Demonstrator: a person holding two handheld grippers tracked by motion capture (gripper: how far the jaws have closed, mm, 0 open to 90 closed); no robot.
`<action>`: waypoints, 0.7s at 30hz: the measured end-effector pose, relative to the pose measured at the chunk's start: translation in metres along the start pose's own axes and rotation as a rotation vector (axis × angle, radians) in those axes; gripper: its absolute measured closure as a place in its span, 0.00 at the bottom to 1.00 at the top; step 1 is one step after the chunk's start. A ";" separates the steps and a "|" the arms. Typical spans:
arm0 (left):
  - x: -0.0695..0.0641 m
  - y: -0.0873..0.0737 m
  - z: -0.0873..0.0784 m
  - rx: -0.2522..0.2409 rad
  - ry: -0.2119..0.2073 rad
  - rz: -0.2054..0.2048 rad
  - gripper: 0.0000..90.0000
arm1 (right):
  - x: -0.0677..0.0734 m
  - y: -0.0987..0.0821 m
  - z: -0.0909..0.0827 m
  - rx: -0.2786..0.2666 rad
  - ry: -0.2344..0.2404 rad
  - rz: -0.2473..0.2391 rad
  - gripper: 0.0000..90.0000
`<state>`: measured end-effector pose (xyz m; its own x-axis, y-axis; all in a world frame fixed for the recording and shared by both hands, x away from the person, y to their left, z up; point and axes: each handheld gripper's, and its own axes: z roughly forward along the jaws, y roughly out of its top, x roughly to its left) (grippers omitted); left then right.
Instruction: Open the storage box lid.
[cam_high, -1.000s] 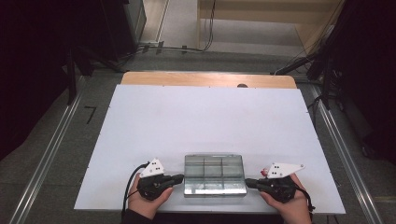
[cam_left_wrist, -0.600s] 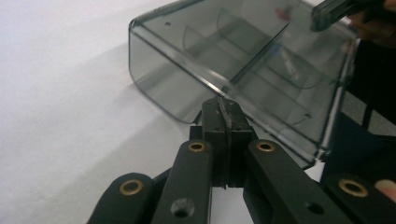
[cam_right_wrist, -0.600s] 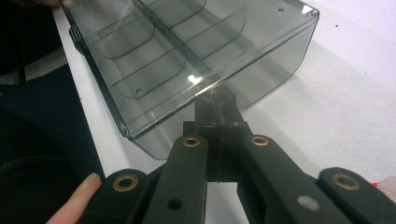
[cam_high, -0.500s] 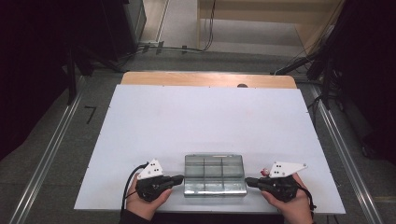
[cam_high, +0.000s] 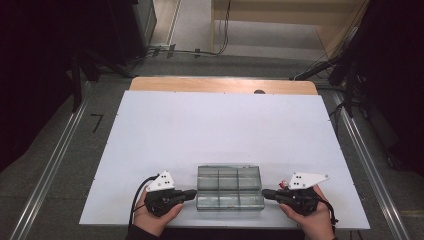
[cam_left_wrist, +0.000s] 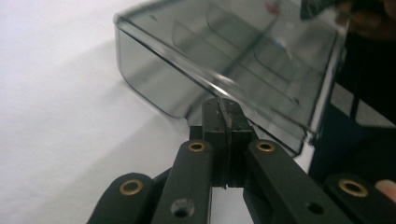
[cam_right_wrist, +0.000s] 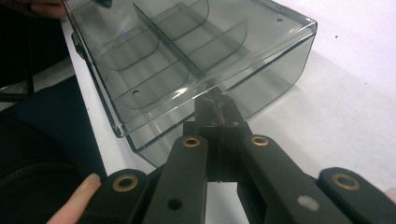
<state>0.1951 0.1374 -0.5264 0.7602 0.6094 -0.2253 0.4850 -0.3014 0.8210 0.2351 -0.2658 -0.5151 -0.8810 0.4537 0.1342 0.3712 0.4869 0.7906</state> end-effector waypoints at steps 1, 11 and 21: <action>-0.001 0.001 -0.001 -0.001 -0.007 0.004 1.00 | 0.000 0.000 0.000 -0.003 0.000 -0.003 0.98; -0.006 0.005 -0.006 -0.065 -0.020 0.053 1.00 | 0.002 0.003 -0.003 -0.043 0.011 -0.013 0.98; -0.005 0.006 -0.012 -0.152 -0.067 0.077 0.99 | 0.006 0.011 -0.010 -0.102 -0.018 -0.030 0.98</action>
<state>0.1893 0.1408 -0.5140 0.8220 0.5371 -0.1893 0.3573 -0.2277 0.9058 0.2313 -0.2650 -0.4994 -0.8856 0.4536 0.0999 0.3124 0.4226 0.8508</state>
